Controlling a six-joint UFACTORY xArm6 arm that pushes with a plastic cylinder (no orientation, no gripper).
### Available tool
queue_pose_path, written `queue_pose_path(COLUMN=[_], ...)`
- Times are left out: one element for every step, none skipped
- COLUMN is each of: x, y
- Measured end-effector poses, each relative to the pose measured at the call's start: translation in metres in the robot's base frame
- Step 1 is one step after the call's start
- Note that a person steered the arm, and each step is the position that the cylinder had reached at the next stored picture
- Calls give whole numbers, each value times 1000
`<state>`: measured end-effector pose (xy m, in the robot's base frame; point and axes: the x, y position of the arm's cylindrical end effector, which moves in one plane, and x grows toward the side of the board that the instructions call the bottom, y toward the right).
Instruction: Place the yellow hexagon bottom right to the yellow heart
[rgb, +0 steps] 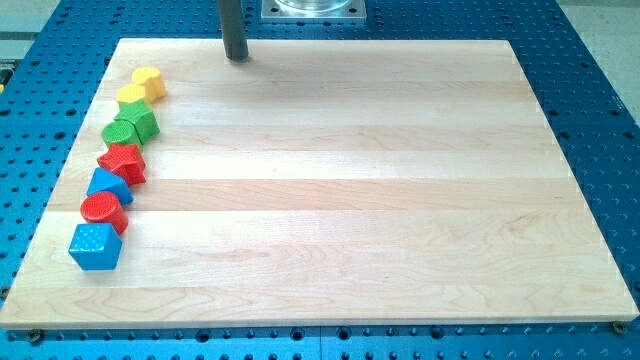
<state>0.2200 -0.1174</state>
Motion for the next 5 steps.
queue_pose_path(x=[0,-5,-5,-4,-4], y=[0,0,0,0,1])
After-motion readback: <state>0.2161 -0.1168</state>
